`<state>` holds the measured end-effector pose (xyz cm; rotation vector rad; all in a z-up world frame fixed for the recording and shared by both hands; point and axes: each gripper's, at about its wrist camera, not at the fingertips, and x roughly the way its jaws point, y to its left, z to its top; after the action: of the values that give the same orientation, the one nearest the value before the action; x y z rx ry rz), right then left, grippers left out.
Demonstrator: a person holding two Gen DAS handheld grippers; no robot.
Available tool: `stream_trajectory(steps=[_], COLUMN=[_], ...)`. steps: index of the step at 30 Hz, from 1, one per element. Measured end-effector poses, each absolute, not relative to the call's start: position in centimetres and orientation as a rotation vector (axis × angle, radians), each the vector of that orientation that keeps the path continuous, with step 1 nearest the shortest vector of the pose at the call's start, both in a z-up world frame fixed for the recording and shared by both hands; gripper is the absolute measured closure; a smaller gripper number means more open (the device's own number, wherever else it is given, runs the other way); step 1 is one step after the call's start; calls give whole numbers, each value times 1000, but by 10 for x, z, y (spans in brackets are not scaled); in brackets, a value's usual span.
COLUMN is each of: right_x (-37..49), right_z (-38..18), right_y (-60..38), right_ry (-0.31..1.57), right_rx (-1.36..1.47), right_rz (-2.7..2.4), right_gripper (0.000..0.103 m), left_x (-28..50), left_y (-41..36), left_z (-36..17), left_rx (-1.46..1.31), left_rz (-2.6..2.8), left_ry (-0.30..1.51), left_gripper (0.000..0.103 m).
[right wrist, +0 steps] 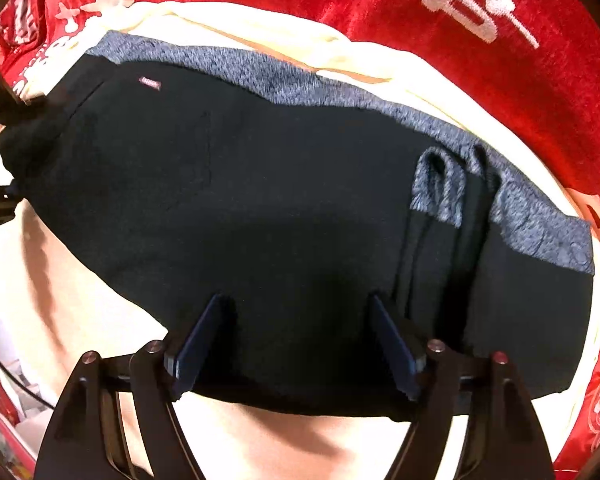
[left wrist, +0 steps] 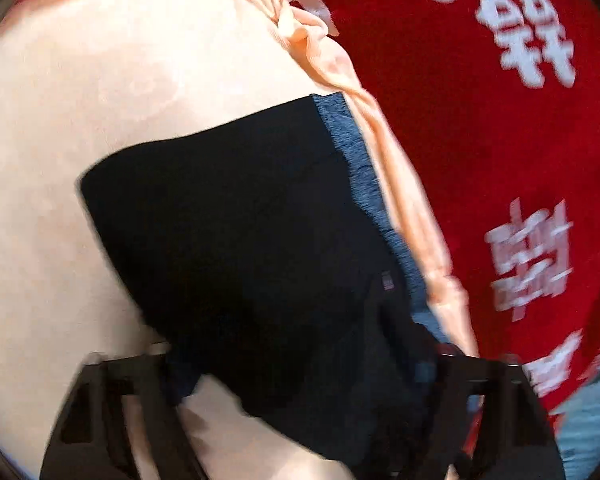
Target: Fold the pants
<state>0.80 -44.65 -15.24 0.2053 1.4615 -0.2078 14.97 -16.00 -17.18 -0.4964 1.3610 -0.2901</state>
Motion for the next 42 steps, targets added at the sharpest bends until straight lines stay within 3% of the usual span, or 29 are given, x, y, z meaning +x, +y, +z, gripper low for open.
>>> stream_trajectory(steps=[1,4,10,15,28,29,30,31,33,42], right_x=[12,37,126,203,254,252,250,248,243,166], right_z=[-143,-110,-81,-90,-158,-160,-161,-158,-148,-72], right_y=[-451,-465,-460,-399,-280,-284,-291,-300,-321,-443], right_ry=[1441,1382,1422,1574,1871,1874,1873,1862,1809,1474], right_rx=[219,292,476,502,53,53,101,157,272,684], right_rz=[-207,-169,86,312,361,353,357,347,343,371], right_gripper=[26,26,25,22,20,23,53,70,85,86], left_x=[149,144,115,98,79,79,78,77,71,33], left_y=[-164,-173,-219,-237,-254,-254,-255,-257,-264,-317], left_z=[-170,-161,-137,-133,-133,-131,-130,-129,-122,-53], left_rx=[-420,-270,178,398,608,609,613,620,638,595], left_rz=[-270,-277,-361,-413,-430,-432,-438,-448,-478,-613], left_ry=[1364,1333,1137,1029,928,927,927,930,906,790], left_gripper=[63,68,68,68,68,68,68,68,68,68])
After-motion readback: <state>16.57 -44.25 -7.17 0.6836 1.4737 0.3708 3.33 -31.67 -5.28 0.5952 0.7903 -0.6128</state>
